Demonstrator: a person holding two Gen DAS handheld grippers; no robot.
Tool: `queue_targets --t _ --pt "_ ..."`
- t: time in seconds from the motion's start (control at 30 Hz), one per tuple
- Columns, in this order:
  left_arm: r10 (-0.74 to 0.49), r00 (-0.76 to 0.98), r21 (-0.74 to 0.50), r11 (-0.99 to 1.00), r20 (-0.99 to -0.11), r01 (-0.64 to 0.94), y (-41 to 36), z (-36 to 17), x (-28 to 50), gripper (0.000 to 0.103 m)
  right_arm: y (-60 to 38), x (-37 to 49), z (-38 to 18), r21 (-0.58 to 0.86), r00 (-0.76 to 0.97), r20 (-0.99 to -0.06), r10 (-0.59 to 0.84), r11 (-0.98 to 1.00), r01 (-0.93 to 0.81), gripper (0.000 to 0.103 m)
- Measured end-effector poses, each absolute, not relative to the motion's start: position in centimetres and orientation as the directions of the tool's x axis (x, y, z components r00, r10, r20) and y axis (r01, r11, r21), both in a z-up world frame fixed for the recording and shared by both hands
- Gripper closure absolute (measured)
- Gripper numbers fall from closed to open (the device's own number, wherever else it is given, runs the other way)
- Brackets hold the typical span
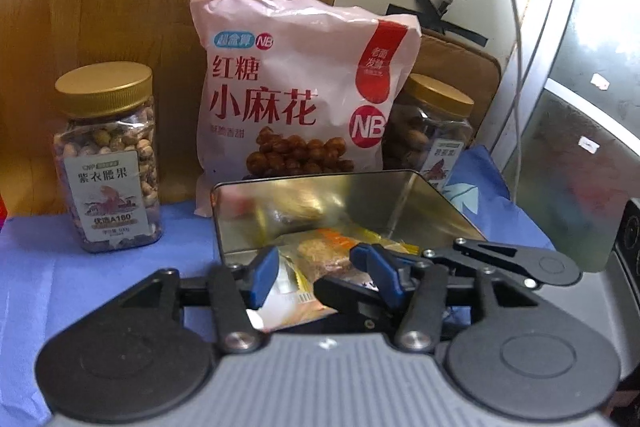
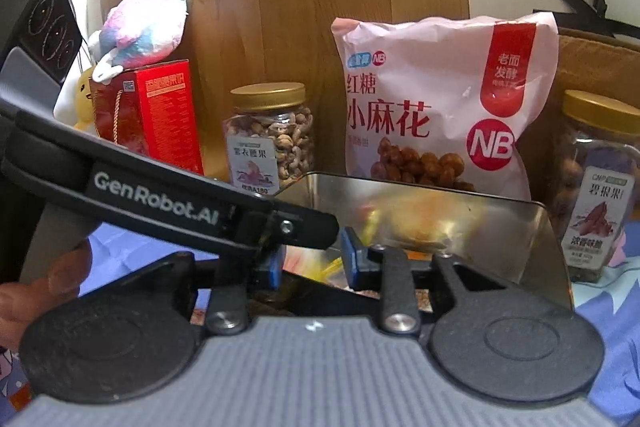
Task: Organize snacks
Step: 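Carry the jelly cup with the left tool into the tin and release, then grasp the clear peanut bag with yellow ends using the left tool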
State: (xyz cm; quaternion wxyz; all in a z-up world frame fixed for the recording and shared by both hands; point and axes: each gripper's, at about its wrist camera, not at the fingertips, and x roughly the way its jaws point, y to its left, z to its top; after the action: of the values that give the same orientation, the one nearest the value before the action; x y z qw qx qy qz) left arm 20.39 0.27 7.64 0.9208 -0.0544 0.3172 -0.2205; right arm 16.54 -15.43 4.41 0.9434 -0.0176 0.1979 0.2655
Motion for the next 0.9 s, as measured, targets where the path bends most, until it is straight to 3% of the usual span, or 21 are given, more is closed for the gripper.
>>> queue_targets --t 0.17,0.27,0.47,0.6,0.9 --pt "-0.461 0.721 -0.255 0.887 -0.517 0.385 1.7 9.0 17.7 0.053 -16.4 14.8 5.0 0.097 0.782 -0.363 0.507 0.855 -0.509 0.067" --pt "-0.455 0.732 -0.274 0.890 -0.507 0.364 3.5 9.0 15.9 0.047 -17.1 13.4 4.9 0.150 0.753 -0.374 0.542 0.836 -0.527 0.066" --pt "-0.422 0.704 -0.390 0.894 -0.571 0.220 8.2 6.1 14.8 0.047 -17.5 13.3 3.1 0.320 0.640 -0.466 0.611 0.791 -0.521 0.066" --pt "-0.471 0.654 -0.510 0.847 -0.591 0.149 10.2 3.9 15.4 0.047 -17.2 14.7 2.0 0.457 0.561 -0.513 0.650 0.759 -0.463 0.066" --pt "-0.475 0.590 -0.528 0.844 -0.652 0.096 9.6 0.8 16.0 0.049 -15.9 16.6 0.7 0.566 0.491 -0.541 0.683 0.728 -0.388 0.067"
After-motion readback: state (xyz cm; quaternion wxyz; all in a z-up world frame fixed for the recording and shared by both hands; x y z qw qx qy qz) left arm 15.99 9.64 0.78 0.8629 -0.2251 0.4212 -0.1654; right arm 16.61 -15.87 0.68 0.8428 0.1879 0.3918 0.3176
